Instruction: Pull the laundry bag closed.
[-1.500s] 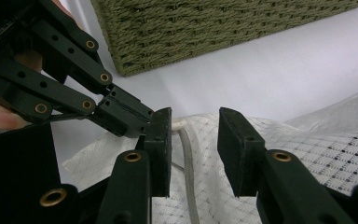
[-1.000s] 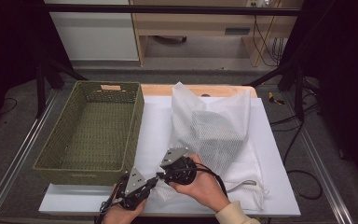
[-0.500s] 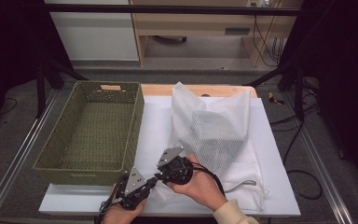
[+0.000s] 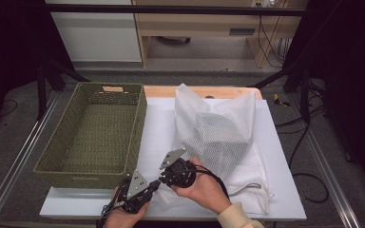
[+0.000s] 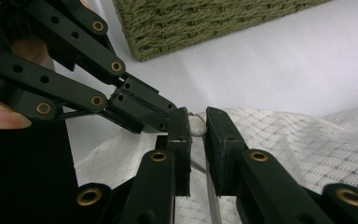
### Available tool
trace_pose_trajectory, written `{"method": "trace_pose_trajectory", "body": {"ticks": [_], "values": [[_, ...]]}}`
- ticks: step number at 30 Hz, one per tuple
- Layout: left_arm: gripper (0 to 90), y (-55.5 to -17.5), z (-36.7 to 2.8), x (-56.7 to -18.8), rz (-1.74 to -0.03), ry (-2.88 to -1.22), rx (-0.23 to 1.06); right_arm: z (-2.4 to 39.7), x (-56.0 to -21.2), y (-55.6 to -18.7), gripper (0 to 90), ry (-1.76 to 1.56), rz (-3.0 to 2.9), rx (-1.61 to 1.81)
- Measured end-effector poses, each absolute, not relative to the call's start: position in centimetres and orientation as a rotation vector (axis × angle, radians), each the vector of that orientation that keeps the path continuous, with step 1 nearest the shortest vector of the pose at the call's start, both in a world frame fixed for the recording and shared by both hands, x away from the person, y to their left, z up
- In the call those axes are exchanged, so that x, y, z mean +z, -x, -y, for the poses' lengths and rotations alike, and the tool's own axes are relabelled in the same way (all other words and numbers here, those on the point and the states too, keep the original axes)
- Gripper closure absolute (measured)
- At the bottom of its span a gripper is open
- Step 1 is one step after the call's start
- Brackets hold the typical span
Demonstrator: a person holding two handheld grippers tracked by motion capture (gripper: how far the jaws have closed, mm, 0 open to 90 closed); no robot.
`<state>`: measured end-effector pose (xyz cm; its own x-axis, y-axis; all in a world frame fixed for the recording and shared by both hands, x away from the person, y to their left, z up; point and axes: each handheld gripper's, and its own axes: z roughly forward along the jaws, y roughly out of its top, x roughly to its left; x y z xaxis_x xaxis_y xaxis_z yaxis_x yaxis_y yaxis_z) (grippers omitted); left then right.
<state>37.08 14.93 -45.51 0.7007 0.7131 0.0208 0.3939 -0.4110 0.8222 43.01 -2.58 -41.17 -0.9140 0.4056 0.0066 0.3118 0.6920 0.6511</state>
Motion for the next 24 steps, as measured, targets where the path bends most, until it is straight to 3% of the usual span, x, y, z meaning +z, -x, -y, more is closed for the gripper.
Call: {"method": "trace_pose_trajectory", "body": {"ticks": [24], "values": [[89.8, -37.1, -14.8, -45.6, -0.852, -2.057, 0.458, 3.0, -41.6, -41.8, 81.6, -0.622, -2.709, 1.014]]}}
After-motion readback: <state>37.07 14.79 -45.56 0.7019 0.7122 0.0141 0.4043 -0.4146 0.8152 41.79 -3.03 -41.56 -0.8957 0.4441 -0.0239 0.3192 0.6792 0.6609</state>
